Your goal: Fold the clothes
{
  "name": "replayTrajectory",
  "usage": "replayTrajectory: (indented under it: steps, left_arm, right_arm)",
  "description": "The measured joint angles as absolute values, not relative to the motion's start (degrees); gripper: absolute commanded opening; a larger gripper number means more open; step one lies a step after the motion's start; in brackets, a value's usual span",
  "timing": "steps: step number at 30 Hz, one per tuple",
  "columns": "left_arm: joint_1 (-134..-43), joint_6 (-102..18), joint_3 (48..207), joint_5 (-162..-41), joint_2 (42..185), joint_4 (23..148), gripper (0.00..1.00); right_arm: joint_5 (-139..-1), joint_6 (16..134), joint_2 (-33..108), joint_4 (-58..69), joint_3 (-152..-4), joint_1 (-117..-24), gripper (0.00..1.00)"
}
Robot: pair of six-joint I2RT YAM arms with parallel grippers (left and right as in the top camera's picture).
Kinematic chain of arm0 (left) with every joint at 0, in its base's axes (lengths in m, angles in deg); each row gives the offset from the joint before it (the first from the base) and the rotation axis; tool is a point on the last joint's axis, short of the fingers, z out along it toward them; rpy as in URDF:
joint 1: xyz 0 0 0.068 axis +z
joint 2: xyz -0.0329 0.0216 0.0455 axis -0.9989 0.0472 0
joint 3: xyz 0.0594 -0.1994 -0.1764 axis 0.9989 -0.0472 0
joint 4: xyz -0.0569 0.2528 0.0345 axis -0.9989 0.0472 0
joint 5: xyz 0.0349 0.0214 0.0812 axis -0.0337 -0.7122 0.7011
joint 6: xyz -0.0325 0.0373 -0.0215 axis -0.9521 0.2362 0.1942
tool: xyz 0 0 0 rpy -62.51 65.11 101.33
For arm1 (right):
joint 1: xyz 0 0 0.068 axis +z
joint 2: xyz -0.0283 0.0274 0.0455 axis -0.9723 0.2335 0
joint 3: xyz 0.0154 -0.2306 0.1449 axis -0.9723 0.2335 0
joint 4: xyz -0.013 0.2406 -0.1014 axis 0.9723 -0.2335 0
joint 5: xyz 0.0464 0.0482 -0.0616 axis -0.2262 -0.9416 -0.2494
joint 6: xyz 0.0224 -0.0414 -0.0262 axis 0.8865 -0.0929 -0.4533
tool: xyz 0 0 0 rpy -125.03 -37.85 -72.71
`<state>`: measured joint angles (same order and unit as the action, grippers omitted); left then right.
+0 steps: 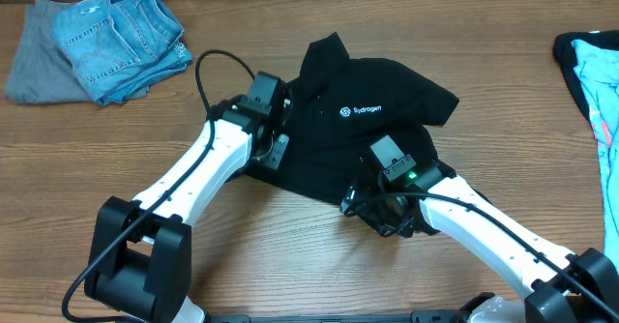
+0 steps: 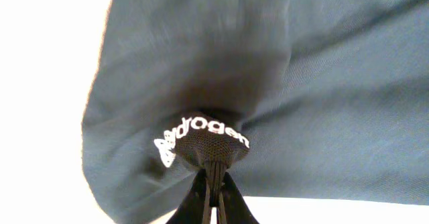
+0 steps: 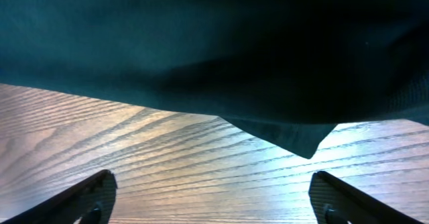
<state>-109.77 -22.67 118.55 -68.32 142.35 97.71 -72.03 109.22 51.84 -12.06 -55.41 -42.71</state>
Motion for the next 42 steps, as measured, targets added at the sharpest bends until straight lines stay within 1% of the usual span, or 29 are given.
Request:
replayTrajectory:
  steps: [7, 17, 21, 28, 38, 40, 42]
  left_arm:
    - [-109.77, -23.37, 121.87, -68.30, 142.35, 98.32, 0.04]
    - [-109.77, -23.52, 121.87, -68.30, 142.35, 99.44, 0.04]
    - [-109.77, -23.52, 121.87, -68.30, 142.35, 99.41, 0.03]
    - [-109.77, -23.55, 121.87, -68.32, 142.35, 99.39, 0.04]
    - [-109.77, -23.55, 121.87, -68.30, 142.35, 99.39, 0.04]
    - [-109.77, -23.52, 121.87, -68.30, 142.35, 99.39, 0.04]
    - [-109.77, -23.55, 121.87, -68.30, 142.35, 99.37, 0.04]
  right_arm:
    - [-71.81, 109.22, 55.10, -13.07, -55.41, -42.71, 0.89]
    - [-69.53, 109.24, 63.49, -13.85, -55.37, -42.71, 0.89]
    - [-69.01, 109.40, 64.06, -13.64, -55.54, -42.71, 0.88]
    - [-66.89, 109.92, 64.06, -13.26, -55.54, -42.76, 0.73]
    - [-65.75, 110.71, 62.62, -13.88, -55.50, -44.66, 0.74]
    - [-65.60, 110.80, 60.61, -14.66, -55.41, -44.83, 0.79]
    - [-65.62, 110.84, 57.83, -15.30, -55.41, -44.86, 0.80]
